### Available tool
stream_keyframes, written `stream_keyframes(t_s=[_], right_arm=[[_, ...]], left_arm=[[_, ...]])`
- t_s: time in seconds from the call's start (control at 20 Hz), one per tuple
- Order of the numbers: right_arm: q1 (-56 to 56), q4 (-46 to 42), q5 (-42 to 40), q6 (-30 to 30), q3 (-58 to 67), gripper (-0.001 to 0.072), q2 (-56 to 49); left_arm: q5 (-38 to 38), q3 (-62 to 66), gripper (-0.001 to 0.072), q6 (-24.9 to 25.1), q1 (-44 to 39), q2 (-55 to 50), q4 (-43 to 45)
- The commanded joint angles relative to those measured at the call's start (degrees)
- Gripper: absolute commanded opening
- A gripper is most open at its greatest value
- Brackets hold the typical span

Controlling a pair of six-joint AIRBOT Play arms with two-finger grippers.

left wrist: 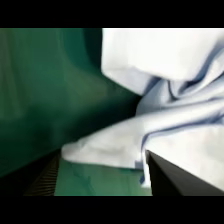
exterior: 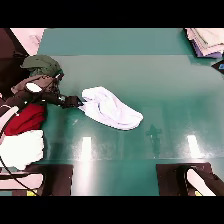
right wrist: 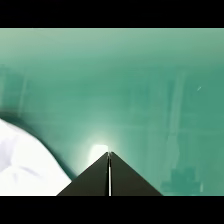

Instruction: Fold the shirts.

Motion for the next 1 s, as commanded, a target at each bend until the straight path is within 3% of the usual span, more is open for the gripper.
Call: stream_keyframes(t_s=[0.0,0.05,0.1,0.2,0.25,0.4,0.45,0.5,0.55,0.75,0.95], right_arm=[[0.04,0.74,-0.02,0.0,-3.34,0.0014,0.04],[0.07,0.76,0.09,0.0,-3.89,0.0014,0.04],[0.5,0.63,0.42,0.0,-4.63,0.0014,0.04],[2.49,0.63,0.31,0.0,-7.08,0.0015,0.04],[4.07,0.55,0.11,-0.02,-8.83,0.0014,0.04],[9.57,0.63,-0.63,0.02,-15.82,0.0029,0.02],[11.96,0.79,-0.9,0.66,-19.34,0.0254,0.04],[14.64,0.83,-1.44,2.73,-23.1,0.0536,-0.15],[18.08,1.29,-2.58,5.2,-27.19,0.0585,-0.92],[34.14,8.7,-16.94,5.55,-38.23,0.0585,-7.39],[45.55,10.93,-26.08,5.62,-37.11,0.0583,-16.46]], left_arm=[[2.73,1.36,0.0612,0.85,-2.64,-1.01,-0.81],[2.73,1.36,0.0607,0.87,-3.54,-1.05,-0.68],[2.75,1.36,0.0501,0.87,-4.44,-1.33,0.24],[2.78,1.36,0.0206,1.31,-5.62,-1.99,0.74],[2.75,1.44,0.0019,1.51,-5.68,-1.99,0.79],[-1.33,5.09,0.0023,1.07,-4.07,-0.96,1.42],[-3.08,6.58,0.0023,1.11,-3.58,0.24,1.6],[-4.33,7.78,0.0024,1.18,-3.5,1.4,1.68],[-5.31,8.72,0.0024,1.22,-3.5,2.67,1.7],[-7.63,9.33,0.0024,1.22,-3.67,5.2,1.38],[-9.49,9.27,0.0024,1.18,-3.67,5.18,1.44]])
